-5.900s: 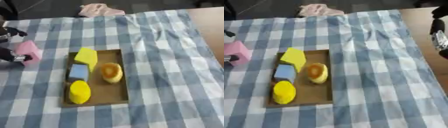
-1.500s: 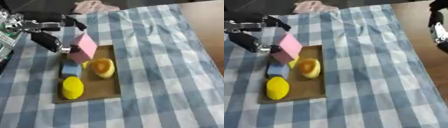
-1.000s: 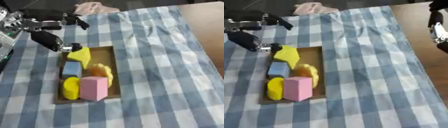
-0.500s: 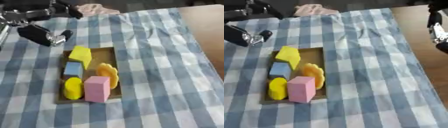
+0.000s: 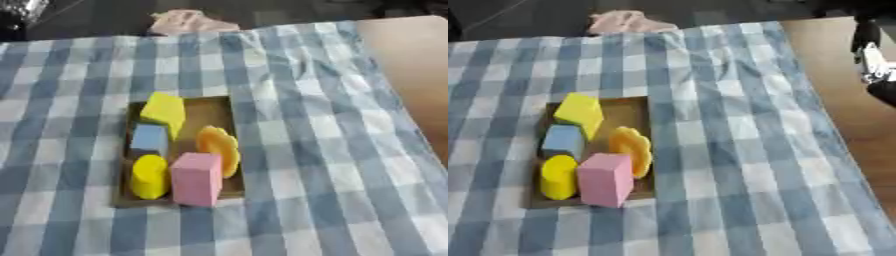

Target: Pick up objects on the table and place them in the box.

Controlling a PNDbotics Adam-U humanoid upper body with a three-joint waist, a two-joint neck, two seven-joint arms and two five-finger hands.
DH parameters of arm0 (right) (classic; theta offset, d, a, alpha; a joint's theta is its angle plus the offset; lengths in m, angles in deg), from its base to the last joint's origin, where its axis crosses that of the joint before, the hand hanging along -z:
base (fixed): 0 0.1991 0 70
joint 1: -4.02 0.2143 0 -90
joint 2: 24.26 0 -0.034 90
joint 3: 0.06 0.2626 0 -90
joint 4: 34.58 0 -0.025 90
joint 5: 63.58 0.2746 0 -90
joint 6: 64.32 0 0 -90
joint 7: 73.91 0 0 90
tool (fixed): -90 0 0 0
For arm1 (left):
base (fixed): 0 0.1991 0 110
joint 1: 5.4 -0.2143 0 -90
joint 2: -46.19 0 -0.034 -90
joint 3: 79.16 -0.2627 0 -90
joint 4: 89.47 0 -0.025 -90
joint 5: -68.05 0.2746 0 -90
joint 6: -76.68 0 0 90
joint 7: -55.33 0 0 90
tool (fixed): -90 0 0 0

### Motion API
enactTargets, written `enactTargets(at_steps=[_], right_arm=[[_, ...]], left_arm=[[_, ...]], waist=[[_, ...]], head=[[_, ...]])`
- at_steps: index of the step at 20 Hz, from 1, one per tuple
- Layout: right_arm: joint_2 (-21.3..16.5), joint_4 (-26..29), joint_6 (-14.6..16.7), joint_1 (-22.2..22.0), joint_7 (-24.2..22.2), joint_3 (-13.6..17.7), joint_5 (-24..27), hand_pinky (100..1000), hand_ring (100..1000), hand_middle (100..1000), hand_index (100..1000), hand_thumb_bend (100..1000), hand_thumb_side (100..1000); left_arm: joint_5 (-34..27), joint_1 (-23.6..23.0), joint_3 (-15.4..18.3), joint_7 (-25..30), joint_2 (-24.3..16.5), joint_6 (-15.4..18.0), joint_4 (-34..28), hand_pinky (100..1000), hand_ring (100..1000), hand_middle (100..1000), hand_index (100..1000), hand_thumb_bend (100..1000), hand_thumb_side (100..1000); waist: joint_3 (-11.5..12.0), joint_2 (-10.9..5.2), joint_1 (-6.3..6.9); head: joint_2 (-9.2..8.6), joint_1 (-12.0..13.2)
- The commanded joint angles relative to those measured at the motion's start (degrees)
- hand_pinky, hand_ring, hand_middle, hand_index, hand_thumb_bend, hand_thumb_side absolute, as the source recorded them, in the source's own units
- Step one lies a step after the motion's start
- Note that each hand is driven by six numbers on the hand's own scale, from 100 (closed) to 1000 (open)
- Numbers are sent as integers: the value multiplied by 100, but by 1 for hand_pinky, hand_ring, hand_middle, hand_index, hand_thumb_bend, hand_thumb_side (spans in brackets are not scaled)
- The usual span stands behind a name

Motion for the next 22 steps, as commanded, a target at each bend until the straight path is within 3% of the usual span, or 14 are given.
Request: enactTargets(at_steps=[1,12,22], right_arm=[[-84,86,1,28,57,104,37,873,694,655,856,100,470],[-40,86,94,55,241,126,159,871,693,653,856,100,470],[8,86,254,98,342,127,268,869,693,653,858,100,470]], left_arm=[[-424,-230,299,-410,-89,-119,-364,960,723,699,881,100,577],[-1212,-1434,787,-1287,546,-334,-1060,967,703,678,879,100,629],[-1504,-1981,857,-1679,1025,-209,-1520,969,702,674,879,100,641]], waist=[[15,-122,-32],[62,-70,-103],[83,-15,-132]], head=[[-39,-33],[-106,-38],[-90,35]])
